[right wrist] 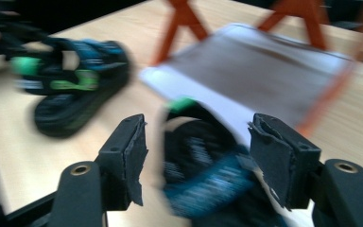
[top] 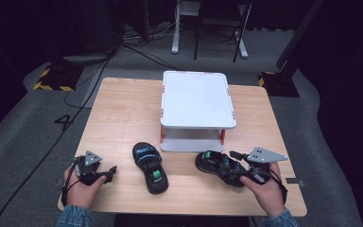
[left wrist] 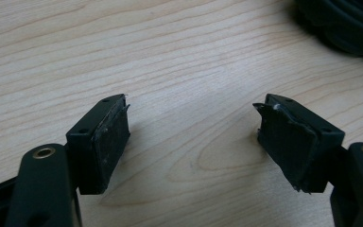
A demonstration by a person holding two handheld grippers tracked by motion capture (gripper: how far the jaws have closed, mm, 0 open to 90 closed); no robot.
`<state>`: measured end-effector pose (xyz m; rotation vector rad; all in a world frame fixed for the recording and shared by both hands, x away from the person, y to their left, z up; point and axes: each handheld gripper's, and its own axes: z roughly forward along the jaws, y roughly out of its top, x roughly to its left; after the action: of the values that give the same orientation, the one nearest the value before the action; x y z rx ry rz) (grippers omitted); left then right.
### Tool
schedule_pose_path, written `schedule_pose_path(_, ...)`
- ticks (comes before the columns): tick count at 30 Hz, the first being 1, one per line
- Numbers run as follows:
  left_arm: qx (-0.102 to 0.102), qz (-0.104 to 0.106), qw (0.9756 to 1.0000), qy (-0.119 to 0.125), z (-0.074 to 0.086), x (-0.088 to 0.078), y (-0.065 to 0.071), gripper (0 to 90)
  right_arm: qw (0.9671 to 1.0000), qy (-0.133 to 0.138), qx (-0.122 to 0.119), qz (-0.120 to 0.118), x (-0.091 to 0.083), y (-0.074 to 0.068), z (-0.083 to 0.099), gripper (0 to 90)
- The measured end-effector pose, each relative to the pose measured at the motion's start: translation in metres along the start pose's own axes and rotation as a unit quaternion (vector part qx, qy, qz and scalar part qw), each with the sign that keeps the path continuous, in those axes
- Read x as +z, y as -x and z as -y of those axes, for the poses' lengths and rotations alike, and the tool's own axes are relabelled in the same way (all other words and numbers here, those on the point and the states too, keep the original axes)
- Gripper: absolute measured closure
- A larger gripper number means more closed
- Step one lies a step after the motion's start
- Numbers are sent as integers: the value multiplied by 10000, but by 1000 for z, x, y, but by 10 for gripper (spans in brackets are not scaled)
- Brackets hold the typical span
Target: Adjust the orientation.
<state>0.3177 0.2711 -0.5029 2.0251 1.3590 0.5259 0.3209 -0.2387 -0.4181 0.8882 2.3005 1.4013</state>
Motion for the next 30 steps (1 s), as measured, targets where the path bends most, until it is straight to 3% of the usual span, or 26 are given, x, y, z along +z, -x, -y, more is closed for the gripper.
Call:
schedule_pose_path(3,8,13,10000,49,3,-1,1,250,9997,-136,-1,-194,12,-13,-4,393)
schedule_pose_path(6,-13,21,10000,78,6,-4,2,249,9995,-268,21,-185,28,-15,-4,409)
schedule_pose_path(10,-12,-16,10000,84,9,-6,3,248,9983,-516,197,-160,51,-10,-4,514)
schedule_pose_path(13,-42,6,10000,76,10,-7,3,248,9971,-685,294,-178,65,-3,-4,674)
schedule_pose_path(17,-42,-9,10000,78,12,-8,3,247,9977,-626,127,-248,67,-1,-6,851)
schedule_pose_path(23,-24,-15,10000,77,12,-9,3,245,9985,-467,-175,-224,58,-4,-12,898)
schedule_pose_path(27,-19,-4,10000,70,11,-8,3,238,9963,-343,-405,-673,55,-16,-17,899)
schedule_pose_path(30,-23,14,10000,51,10,-7,3,231,9905,-366,-718,-1115,54,-32,-20,900)
